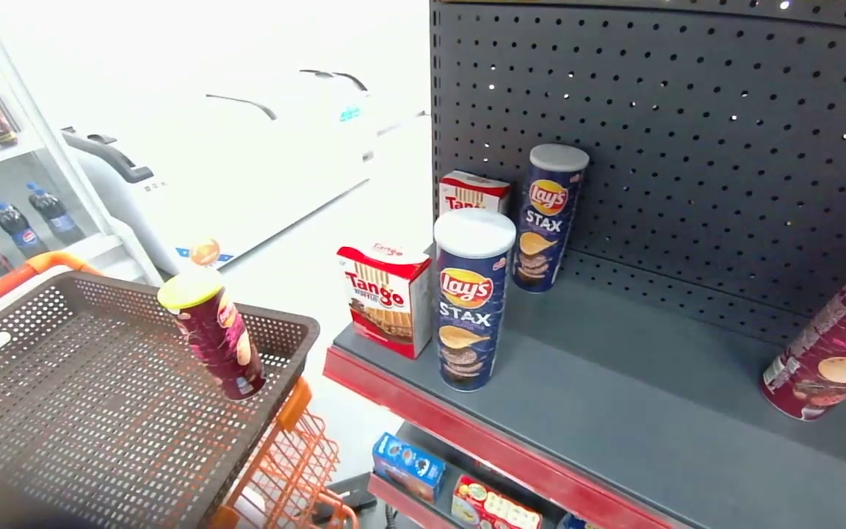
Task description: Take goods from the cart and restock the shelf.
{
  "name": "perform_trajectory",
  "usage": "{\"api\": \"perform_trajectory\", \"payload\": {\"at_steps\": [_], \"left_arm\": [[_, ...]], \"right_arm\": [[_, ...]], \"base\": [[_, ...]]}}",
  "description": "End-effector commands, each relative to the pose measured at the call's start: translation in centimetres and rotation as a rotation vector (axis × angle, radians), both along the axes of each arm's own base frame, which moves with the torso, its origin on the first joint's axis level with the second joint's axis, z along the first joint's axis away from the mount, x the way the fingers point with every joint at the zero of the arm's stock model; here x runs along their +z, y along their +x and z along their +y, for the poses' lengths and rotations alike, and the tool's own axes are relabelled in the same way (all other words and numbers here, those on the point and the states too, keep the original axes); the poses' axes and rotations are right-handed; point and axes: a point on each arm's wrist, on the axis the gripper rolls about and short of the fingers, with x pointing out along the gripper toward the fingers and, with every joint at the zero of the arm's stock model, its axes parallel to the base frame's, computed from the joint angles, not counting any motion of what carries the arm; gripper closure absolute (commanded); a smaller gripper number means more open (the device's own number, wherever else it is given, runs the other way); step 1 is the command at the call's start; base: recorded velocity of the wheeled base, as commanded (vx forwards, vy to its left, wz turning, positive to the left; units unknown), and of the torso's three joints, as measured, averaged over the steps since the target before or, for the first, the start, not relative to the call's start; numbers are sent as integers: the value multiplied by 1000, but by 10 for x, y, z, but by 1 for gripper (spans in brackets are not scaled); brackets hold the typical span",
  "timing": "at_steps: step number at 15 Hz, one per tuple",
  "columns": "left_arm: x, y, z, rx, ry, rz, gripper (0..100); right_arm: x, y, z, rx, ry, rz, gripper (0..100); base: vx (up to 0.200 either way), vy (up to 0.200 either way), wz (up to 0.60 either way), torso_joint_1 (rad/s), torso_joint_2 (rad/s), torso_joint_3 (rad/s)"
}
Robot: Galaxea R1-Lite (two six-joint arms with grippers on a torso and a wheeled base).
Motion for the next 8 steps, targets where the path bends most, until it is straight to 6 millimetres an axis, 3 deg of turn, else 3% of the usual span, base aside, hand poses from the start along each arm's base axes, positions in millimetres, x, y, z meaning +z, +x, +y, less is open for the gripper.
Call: {"api": "perform_trajectory", "payload": {"at_steps": [1, 7, 8], "left_arm": [[0, 0, 0, -1, 1, 2, 0], [2, 0, 1, 37, 7, 3, 0], [18, 0, 1, 39, 16, 3, 0]], "right_arm": [[0, 0, 0, 0, 0, 0, 0], [0, 0, 0, 0, 0, 0, 0], [0, 0, 0, 0, 0, 0, 0]], "base": [[0, 0, 0, 0, 0, 0], [0, 0, 0, 0, 0, 0], [0, 0, 0, 0, 0, 0]]}}
